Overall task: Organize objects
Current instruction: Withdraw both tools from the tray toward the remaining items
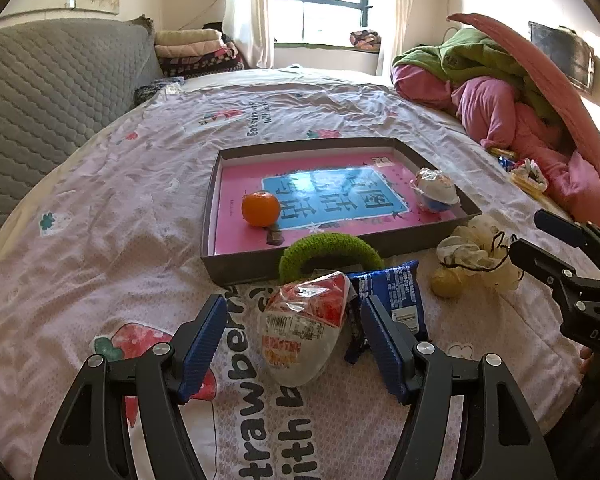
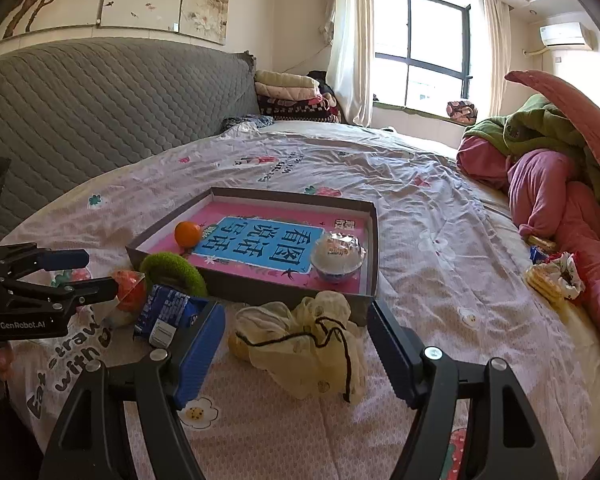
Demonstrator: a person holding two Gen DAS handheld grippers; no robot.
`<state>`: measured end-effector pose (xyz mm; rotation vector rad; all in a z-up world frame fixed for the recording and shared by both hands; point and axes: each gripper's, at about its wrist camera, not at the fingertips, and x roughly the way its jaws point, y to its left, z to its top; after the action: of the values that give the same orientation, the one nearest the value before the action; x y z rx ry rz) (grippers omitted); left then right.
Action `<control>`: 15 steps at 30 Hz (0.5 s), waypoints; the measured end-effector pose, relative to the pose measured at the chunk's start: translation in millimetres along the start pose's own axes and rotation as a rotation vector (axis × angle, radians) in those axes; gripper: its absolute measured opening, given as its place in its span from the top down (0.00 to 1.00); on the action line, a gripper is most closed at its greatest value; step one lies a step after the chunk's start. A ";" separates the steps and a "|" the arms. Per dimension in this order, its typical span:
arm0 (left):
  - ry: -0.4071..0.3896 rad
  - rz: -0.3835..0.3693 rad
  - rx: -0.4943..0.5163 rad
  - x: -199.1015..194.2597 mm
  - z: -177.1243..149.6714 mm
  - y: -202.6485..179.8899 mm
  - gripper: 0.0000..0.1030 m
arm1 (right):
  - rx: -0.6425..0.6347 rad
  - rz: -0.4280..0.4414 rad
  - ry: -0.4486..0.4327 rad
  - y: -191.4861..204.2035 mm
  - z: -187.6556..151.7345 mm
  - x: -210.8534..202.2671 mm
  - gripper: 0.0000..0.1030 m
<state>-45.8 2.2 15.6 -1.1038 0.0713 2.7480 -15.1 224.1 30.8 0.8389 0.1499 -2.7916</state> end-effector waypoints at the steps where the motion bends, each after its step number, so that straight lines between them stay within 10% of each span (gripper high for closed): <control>1: 0.001 -0.001 -0.001 -0.1 -0.3 0.5 0.31 | 0.000 0.001 0.004 0.0 -0.6 -0.3 0.29; 15: 0.035 -0.036 -0.018 1.3 -7.6 1.7 0.31 | 0.012 0.013 0.077 0.4 -14.1 8.0 0.29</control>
<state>-41.9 -0.1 9.2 -1.1471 0.0312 2.7028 -14.0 224.6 14.6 0.9474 0.1395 -2.7520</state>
